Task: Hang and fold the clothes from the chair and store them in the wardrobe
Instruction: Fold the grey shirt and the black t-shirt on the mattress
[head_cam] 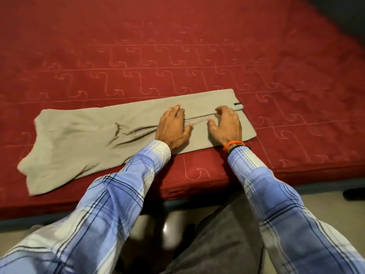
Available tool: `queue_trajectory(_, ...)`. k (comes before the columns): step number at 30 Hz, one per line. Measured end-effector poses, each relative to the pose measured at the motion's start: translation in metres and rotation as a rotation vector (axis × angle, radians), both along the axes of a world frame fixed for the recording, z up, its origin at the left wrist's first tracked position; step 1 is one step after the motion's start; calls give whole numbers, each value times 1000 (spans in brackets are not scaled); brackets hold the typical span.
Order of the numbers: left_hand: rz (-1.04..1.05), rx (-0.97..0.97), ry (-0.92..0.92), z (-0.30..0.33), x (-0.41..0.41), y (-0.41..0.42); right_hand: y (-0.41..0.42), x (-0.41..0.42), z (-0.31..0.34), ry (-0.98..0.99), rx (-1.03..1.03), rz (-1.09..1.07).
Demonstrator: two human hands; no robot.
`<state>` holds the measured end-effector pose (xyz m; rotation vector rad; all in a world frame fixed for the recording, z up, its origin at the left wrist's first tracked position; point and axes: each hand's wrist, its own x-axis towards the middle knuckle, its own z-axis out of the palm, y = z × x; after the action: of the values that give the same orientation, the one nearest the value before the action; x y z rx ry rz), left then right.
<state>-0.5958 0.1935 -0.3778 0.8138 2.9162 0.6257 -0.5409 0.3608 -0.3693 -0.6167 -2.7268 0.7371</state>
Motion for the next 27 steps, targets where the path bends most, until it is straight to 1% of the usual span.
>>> queue_trajectory(5, -40, -65, 13, -13, -11, 47, 46, -9, -2, -16, 64, -168)
queue_trajectory(8, -42, -92, 16, -21, -14, 65, 62, -16, -5, -77, 74, -243)
queue_trajectory(14, -21, -137, 107, -44, -13, 73, 76, -30, -7, -132, -140, -320)
queue_trajectory(17, -22, -134, 133, -48, -14, 72, 81, -37, -2, -156, -314, -374)
queue_trajectory(20, -25, -147, 146, -50, -14, 72, 86, -42, -1, -144, -404, -323)
queue_trajectory(24, -23, -176, 133, -47, -14, 72, 81, -43, 0, -19, -514, -236)
queue_trajectory(25, -24, -170, 123, -47, -14, 72, 77, -43, 2, 24, -515, -224)
queue_trajectory(27, -41, -146, 85, -44, -15, 72, 69, -43, 8, 93, -450, -167)
